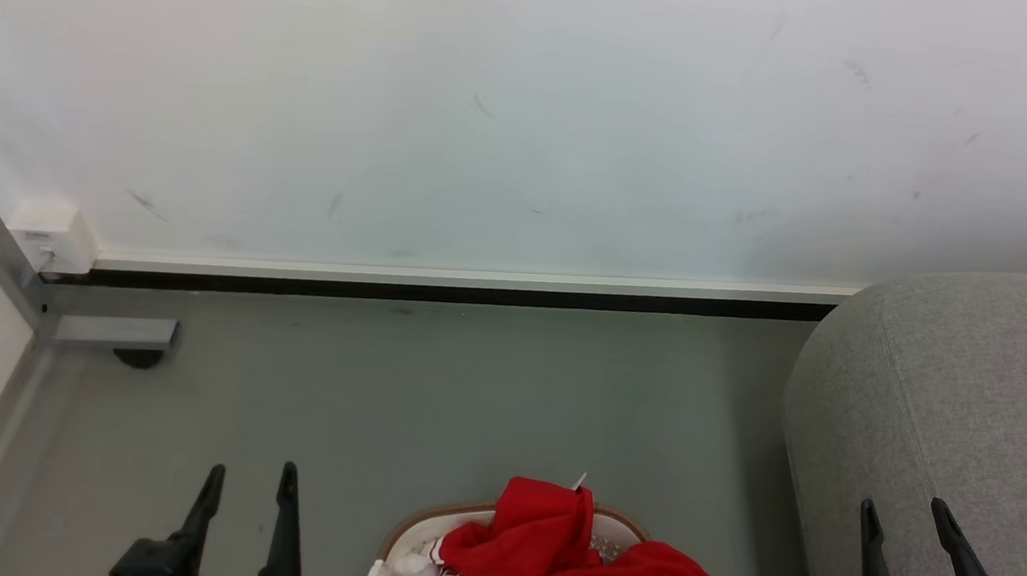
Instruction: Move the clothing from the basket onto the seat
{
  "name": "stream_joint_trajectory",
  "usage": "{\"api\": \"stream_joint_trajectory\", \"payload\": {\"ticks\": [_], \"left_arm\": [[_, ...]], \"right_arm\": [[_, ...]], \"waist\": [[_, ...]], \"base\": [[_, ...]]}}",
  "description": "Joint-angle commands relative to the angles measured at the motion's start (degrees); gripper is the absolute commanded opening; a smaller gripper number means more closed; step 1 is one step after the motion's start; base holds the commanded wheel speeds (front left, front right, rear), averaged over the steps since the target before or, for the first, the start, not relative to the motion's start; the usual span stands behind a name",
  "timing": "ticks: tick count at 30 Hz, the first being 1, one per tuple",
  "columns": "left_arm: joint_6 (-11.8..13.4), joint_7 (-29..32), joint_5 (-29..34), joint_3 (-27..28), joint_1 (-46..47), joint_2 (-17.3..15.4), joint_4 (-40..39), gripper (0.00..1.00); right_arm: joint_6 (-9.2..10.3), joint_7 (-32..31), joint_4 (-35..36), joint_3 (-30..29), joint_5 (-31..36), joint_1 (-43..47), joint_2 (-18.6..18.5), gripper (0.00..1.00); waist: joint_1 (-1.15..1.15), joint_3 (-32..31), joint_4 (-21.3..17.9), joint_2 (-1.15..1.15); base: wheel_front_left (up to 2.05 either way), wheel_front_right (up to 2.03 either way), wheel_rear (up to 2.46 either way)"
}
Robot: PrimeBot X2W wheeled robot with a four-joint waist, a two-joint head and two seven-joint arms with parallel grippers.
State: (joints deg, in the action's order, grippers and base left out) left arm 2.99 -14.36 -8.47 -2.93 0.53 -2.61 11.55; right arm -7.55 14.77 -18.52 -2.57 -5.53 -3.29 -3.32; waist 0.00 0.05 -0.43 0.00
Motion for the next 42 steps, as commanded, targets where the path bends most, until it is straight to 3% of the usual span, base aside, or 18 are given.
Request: {"api": "stream_joint_trajectory", "payload": {"ticks": [1, 25, 34, 42], "left_arm": [[-0.2, -0.5, 1.2, -0.1, -0.7, -0.5, 0.3, 1.00], [-1.8, -0.8, 2.8, -0.7, 1.6, -0.5, 0.9, 1.00], [-4.7, -0.8, 5.6, -4.7, 9.6, -0.4, 4.8, 1.00], [-6.6, -0.4, 10.7, -10.2, 21.7, -1.2, 17.9, 1.00]], "right_arm": [[0.11, 0.4, -0.1, -0.4, 1.3, 0.6, 0.3, 1.00], [0.12, 0.4, 1.1, 0.3, 0.1, -1.6, 0.6, 1.00], [0.12, 0.3, 3.7, 1.2, -1.1, -6.6, 0.5, 1.00], [0.12, 0.3, 6.6, 3.2, -3.4, -12.8, 0.6, 1.00]], "waist": [[0.00, 0.1, -0.1, 0.00], [0.00, 3.2, -1.6, 0.00], [0.00, 11.8, -4.4, 0.00], [0.00, 21.6, -8.1, 0.00]], "base": [[0.00, 0.00, 0.00], [0.00, 0.00, 0.00], [0.00, 0.00, 0.00], [0.00, 0.00, 0.00]]}}
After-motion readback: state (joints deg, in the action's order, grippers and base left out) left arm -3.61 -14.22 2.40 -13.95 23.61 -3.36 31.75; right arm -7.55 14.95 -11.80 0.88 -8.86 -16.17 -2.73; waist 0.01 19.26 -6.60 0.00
